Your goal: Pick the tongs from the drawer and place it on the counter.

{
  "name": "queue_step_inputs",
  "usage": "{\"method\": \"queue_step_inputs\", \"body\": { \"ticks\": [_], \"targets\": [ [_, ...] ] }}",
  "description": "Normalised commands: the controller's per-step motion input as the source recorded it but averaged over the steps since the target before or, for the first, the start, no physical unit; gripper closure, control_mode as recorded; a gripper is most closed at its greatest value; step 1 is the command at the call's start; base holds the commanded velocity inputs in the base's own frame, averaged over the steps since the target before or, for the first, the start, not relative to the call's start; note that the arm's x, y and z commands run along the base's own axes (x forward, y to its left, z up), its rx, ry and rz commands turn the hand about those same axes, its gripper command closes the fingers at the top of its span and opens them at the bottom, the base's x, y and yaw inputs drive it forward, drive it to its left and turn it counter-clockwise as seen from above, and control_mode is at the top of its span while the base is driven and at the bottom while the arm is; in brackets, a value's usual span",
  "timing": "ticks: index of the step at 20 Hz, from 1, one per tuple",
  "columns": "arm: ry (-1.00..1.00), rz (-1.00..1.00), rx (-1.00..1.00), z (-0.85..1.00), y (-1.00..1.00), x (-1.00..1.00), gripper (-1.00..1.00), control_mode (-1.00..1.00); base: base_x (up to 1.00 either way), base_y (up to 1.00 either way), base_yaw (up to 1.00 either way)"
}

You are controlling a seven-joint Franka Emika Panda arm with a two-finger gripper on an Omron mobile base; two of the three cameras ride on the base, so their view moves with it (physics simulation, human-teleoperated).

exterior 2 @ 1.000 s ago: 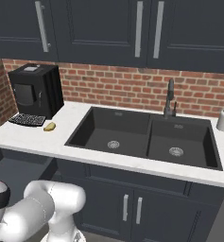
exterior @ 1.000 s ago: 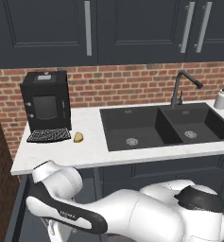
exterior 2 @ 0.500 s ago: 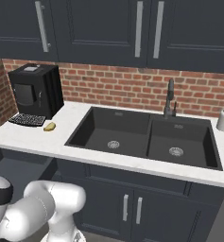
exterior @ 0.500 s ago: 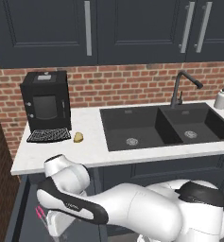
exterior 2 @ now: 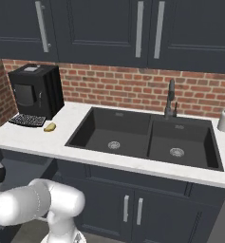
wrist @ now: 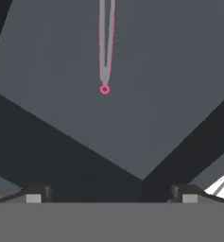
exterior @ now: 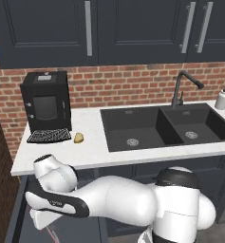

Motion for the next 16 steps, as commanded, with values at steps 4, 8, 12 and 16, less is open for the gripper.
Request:
{"method": "queue_step_inputs", "body": {
  "ticks": [4,8,12,16],
  "targets": [
    [0.01,-0.09,-0.04,-0.26,0.31,0.18,-1.0,-1.0,0.0,0.0,0.0],
    [0.03,0.0,-0.03,-0.59,-0.02,0.0,-1.0,-1.0,0.0,0.0,0.0],
    [0.0,0.0,-0.1,-0.54,0.0,0.01,-1.0,-1.0,0.0,0.0,0.0],
    [0.0,0.0,-0.13,-0.55,0.0,0.07,-1.0,-1.0,0.0,0.0,0.0]
  ]
}}
